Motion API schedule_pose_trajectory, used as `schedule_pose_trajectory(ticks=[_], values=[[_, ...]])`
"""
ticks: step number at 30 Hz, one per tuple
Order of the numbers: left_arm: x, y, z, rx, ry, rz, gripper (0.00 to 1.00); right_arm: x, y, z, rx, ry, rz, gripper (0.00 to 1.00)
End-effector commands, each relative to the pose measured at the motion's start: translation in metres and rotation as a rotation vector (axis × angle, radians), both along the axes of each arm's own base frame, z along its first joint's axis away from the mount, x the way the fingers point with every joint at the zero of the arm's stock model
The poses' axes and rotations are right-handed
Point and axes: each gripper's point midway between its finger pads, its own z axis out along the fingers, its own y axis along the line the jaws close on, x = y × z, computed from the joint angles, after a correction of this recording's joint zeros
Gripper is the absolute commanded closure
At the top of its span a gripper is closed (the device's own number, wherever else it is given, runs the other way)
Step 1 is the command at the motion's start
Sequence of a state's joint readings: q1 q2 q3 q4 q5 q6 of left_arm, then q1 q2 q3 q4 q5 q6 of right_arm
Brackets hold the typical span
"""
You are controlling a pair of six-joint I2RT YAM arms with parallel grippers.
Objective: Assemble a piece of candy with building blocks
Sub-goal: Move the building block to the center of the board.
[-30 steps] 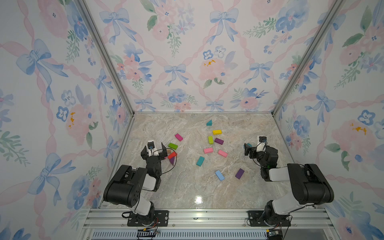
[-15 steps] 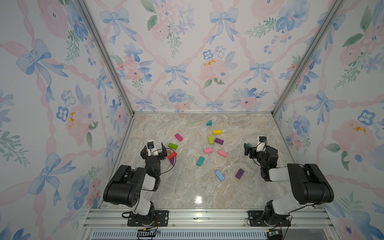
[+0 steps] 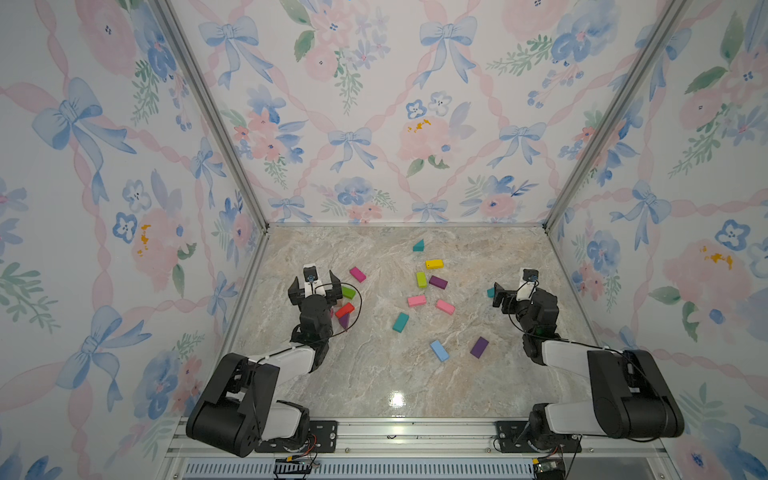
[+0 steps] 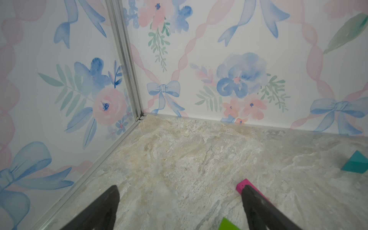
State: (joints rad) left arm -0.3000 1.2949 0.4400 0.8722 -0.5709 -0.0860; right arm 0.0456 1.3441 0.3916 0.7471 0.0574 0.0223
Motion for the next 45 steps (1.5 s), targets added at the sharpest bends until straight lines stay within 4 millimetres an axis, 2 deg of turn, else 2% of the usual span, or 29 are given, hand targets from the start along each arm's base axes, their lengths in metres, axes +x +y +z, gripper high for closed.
schedule_pose_trajectory(ticks=[1, 2, 4, 7, 10, 15, 19, 25, 29, 33, 37, 43, 45], values=[[0.004, -0.009, 0.01, -0.041, 0.183, -0.023, 0.02, -0.007, 0.001, 0.01, 0.001, 0.137, -0.049, 0.01], [0.01, -0.021, 0.02, -0.055, 0.221, -0.084, 0.02, -0.009, 0.005, 0.013, 0.021, 0.179, -0.049, 0.01], [0.017, -0.039, 0.024, -0.074, 0.336, -0.169, 0.02, -0.012, 0.018, 0.021, 0.041, 0.257, -0.012, 0.01], [0.028, -0.066, 0.016, -0.116, 0.483, -0.32, 0.02, -0.018, 0.048, 0.028, -0.011, 0.36, 0.082, 0.01], [0.04, -0.085, -0.009, -0.162, 0.605, -0.414, 0.02, -0.024, 0.084, 0.036, 0.019, 0.401, 0.196, 0.01], [0.059, -0.079, -0.059, -0.152, 0.761, -0.374, 0.02, -0.035, 0.146, 0.04, 0.035, 0.46, 0.347, 0.01], [0.059, -0.069, -0.096, -0.101, 0.875, -0.328, 0.02, -0.04, 0.175, 0.03, 0.038, 0.503, 0.42, 0.01], [0.057, -0.055, -0.13, -0.075, 0.971, -0.314, 0.02, -0.042, 0.194, 0.02, 0.05, 0.543, 0.506, 0.01], [0.059, -0.059, -0.146, -0.067, 1.018, -0.343, 0.02, -0.042, 0.204, 0.02, 0.049, 0.544, 0.562, 0.01], [0.06, -0.06, -0.161, -0.05, 1.066, -0.349, 0.08, -0.042, 0.208, 0.022, 0.036, 0.545, 0.594, 0.01], [0.057, -0.061, -0.169, -0.043, 1.091, -0.352, 0.16, -0.043, 0.206, 0.025, 0.022, 0.541, 0.598, 0.01], [0.05, -0.065, -0.187, -0.025, 1.139, -0.364, 0.18, -0.044, 0.201, 0.023, 0.005, 0.548, 0.588, 0.01], [0.05, -0.065, -0.194, -0.008, 1.155, -0.354, 0.22, -0.044, 0.194, 0.02, 0.008, 0.552, 0.565, 0.01]])
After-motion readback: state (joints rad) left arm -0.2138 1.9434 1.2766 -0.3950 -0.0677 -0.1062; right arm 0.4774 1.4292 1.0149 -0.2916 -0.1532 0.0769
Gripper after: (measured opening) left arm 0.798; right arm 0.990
